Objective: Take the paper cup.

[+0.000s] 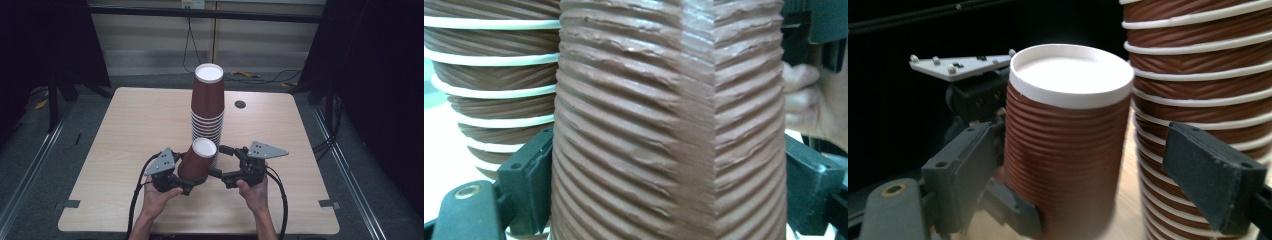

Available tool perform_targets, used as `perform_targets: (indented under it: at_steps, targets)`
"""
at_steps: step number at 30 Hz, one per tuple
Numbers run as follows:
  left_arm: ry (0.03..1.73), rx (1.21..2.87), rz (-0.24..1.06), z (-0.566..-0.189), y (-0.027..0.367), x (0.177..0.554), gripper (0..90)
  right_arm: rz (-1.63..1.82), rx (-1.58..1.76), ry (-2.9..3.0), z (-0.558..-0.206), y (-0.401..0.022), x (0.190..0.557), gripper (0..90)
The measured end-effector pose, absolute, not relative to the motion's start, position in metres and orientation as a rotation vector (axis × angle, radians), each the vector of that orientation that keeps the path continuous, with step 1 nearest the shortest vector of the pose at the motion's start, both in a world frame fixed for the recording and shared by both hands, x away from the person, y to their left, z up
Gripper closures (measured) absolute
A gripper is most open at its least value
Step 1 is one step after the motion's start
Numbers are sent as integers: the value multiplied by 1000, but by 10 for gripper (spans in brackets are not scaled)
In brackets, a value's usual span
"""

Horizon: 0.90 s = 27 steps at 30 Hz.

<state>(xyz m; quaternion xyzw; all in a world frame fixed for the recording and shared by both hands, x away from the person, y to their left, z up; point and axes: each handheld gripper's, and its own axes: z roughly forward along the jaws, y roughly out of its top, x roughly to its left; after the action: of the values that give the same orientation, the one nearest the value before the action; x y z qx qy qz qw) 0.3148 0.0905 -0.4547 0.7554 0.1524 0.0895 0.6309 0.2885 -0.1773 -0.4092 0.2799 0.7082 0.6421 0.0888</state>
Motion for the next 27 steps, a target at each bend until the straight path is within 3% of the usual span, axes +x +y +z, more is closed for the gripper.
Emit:
perform_targets:
  at_steps: [15, 27]
  targets:
    - [309, 1798, 221, -445, 100, 315, 142, 1816, 858, 2169, -413, -190, 284, 170]
    - [221, 1955, 244, -440, 88, 313, 143, 1782, 862, 2273, -417, -197, 282, 147]
